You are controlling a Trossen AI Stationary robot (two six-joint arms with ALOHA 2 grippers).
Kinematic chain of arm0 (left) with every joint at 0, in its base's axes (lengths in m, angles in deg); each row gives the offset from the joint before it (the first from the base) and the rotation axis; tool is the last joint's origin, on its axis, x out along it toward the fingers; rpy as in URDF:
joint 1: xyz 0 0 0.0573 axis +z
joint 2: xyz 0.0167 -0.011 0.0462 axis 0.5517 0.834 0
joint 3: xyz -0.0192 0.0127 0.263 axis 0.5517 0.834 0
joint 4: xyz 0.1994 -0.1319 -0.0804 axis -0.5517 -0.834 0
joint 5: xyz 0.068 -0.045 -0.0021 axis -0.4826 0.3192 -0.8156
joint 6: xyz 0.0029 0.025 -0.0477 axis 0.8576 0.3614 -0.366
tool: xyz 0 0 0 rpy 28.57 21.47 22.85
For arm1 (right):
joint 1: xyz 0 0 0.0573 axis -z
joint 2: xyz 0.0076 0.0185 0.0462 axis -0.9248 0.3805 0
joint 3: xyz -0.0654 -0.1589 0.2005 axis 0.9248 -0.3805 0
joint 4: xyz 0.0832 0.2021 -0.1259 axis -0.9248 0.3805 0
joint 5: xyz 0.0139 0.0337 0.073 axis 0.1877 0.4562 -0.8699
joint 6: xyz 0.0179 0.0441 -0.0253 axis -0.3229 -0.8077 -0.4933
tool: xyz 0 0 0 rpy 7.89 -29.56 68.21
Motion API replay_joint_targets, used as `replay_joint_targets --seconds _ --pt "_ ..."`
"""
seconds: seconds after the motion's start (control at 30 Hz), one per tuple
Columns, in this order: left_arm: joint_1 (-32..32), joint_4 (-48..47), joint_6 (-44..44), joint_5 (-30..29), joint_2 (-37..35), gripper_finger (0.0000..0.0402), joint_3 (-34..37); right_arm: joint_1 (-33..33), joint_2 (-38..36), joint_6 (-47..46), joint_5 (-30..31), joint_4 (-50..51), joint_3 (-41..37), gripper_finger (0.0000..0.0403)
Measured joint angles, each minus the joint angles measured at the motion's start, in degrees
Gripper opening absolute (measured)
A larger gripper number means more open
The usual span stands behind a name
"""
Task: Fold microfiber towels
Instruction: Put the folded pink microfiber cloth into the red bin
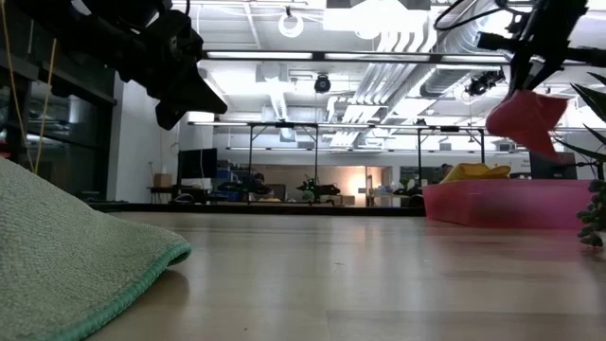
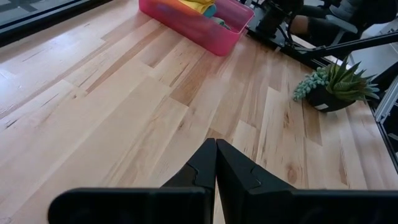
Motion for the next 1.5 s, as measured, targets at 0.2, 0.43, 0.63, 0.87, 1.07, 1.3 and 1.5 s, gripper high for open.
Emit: replay_joint_targets --seconds 0.2,0.43,0.63,0.87,1.07,1.3,1.5 --pt "0.0 0.0 0.0 0.0 0.0 0.0000 0.0 -1.9 3.5 -2.0 0.7 0.0 0.0 0.0000" --pt "0.0 -0.1 -1.0 0.0 0.0 0.0000 0.0 -4.9 4.5 -10.3 3.8 1.3 0.0 0.0000" --pt "0.0 -0.1 -1.0 0.0 0.0 0.0000 0.0 -9.9 10.8 -19.3 5.3 3.0 0.0 0.0000" --pt "0.0 -0.3 -1.0 0.2 0.0 0.0000 0.0 -16.7 19.8 -37.2 6.6 10.9 0.0 0.0000" --pt "0.0 -0.5 0.9 1.1 0.0 0.0000 0.0 -18.6 26.5 -40.5 5.7 11.1 0.0 0.0000" --pt "0.0 -0.5 1.5 2.2 0.0 0.0000 0.0 -16.3 35.8 -40.5 4.6 6.2 0.0 0.0000" --pt "0.0 -0.5 1.5 6.3 0.0 0.0000 0.0 -13.5 41.5 -41.0 3.6 2.5 0.0 0.0000"
